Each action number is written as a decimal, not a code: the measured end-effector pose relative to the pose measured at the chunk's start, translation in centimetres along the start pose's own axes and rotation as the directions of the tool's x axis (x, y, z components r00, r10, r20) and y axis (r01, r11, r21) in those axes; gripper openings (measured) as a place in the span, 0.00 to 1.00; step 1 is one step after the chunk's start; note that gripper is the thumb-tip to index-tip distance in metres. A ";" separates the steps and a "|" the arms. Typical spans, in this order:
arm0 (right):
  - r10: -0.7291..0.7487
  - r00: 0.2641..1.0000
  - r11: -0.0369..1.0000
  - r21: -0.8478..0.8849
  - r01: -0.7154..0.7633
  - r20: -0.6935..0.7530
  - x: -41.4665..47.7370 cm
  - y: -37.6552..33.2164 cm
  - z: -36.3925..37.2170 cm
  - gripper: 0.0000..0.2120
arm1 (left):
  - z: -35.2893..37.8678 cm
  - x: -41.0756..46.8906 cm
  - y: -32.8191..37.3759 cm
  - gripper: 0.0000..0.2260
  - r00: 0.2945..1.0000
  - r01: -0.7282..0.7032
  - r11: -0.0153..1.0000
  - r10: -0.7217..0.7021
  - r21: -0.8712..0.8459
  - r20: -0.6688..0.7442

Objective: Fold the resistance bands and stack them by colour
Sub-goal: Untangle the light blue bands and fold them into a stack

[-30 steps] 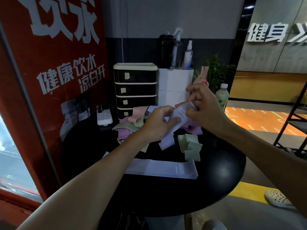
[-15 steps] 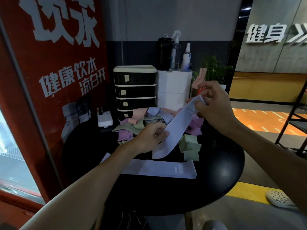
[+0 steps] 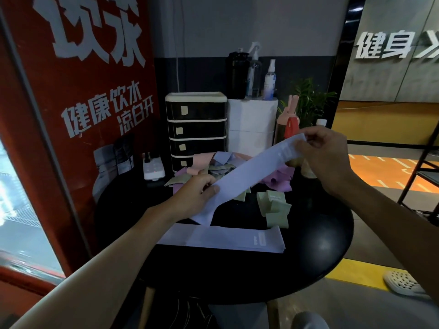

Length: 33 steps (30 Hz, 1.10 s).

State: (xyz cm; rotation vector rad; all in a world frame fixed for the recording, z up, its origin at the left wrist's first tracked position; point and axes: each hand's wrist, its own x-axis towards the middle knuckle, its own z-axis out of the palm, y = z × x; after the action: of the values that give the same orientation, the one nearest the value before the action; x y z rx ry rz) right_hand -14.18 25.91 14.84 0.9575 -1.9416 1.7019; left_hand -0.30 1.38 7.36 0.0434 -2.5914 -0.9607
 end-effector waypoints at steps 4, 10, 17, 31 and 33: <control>0.024 1.000 1.000 -0.006 -0.024 0.016 -1.0 0.6 0.2 0.08 | -1.1 -1.2 -0.8 0.10 0.998 0.061 0.998 -0.062 -0.028 -0.005; 0.074 0.997 0.996 -0.041 -0.073 0.020 -3.0 1.8 0.4 0.04 | -3.7 -3.2 -2.5 0.03 0.988 0.134 0.989 -0.138 -0.062 -0.072; 0.208 0.972 0.978 -0.031 -0.206 0.110 -6.8 4.1 1.5 0.07 | -6.1 -5.1 -3.7 0.05 0.955 0.206 0.971 -0.226 -0.118 -0.193; 0.229 0.954 0.955 -0.236 -0.181 0.195 -12.7 7.2 2.6 0.07 | -4.0 -7.3 -5.3 0.15 0.862 0.275 0.928 -0.354 -0.253 -0.363; 0.229 0.955 0.953 -0.243 -0.181 0.189 -13.0 7.1 2.7 0.08 | -3.8 -7.7 -5.5 0.15 0.862 0.267 0.933 -0.343 -0.241 -0.373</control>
State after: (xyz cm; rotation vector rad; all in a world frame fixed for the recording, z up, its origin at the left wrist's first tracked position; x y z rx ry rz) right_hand -9.80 26.62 0.42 0.9129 -2.3912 1.4915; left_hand 7.68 -3.97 3.91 0.5655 -2.1343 -1.1519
